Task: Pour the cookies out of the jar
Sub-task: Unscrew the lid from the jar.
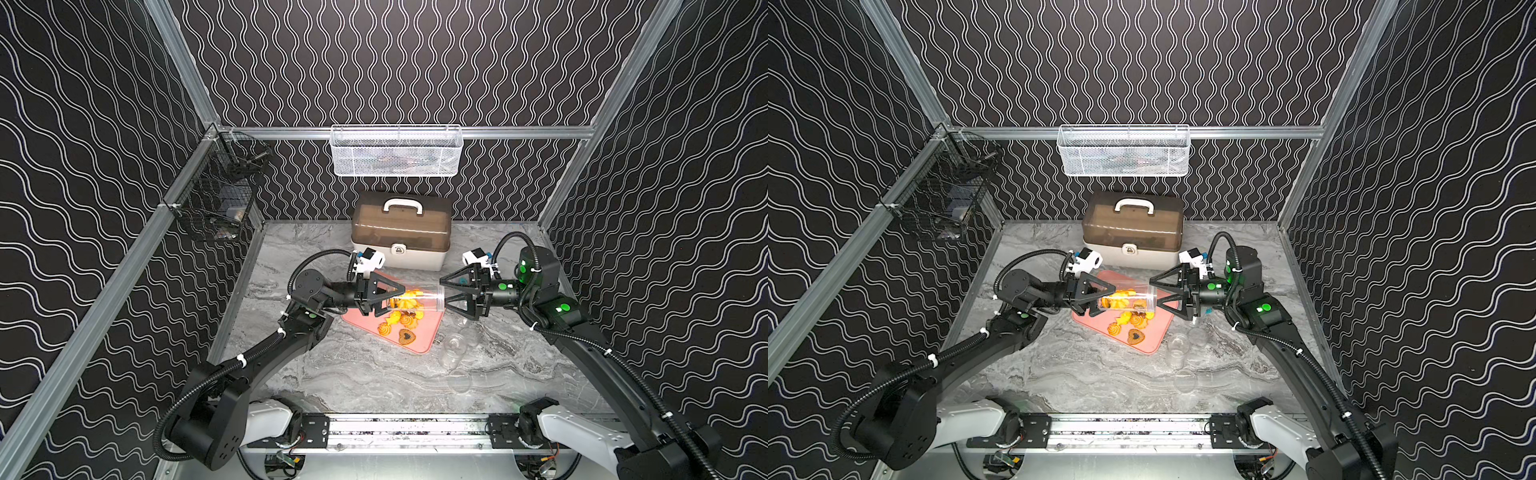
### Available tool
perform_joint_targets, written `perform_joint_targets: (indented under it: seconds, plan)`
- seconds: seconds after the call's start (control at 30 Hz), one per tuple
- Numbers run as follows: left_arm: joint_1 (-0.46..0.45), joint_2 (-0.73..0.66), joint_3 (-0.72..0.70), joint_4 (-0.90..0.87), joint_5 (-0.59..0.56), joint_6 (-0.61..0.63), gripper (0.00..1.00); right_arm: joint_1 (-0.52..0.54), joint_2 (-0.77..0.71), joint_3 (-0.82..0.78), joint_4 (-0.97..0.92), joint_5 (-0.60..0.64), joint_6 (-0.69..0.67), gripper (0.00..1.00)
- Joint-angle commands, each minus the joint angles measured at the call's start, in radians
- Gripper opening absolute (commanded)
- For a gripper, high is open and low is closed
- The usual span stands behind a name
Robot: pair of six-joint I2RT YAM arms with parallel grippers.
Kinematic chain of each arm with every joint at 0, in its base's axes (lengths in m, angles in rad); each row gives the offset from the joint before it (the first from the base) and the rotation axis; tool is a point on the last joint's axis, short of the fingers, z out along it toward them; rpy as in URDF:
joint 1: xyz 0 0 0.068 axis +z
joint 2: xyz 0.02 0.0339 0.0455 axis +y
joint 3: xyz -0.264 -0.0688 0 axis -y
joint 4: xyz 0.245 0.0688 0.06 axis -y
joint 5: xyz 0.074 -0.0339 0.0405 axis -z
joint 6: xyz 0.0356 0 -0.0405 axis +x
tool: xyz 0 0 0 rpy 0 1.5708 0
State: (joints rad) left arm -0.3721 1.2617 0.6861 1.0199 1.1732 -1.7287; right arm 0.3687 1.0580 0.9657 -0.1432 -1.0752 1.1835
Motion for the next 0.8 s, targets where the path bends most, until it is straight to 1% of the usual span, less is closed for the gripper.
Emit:
perform_joint_targets:
  seconds: [0.0,0.07,0.27,0.5,0.63,0.77]
  plan:
    - [0.001,0.002,-0.003,0.069,-0.003,-0.029,0.65,0.026,0.005,-0.004,0.112,0.014,0.048,0.87]
    - [0.001,0.004,-0.005,0.08,-0.003,-0.036,0.65,0.041,0.007,-0.001,0.116,0.019,0.046,0.84]
    - [0.001,0.004,-0.007,0.087,-0.003,-0.042,0.65,0.042,0.011,0.002,0.137,0.017,0.054,0.72]
    - [0.001,0.005,-0.006,0.086,-0.003,-0.042,0.65,0.041,0.008,-0.001,0.123,0.017,0.045,0.68]
    - [0.001,0.007,-0.006,0.092,-0.003,-0.042,0.65,0.041,0.001,-0.012,0.137,0.015,0.042,0.63]
    - [0.003,0.016,-0.013,0.118,-0.007,-0.059,0.65,0.039,-0.005,-0.012,0.149,0.008,-0.003,0.59]
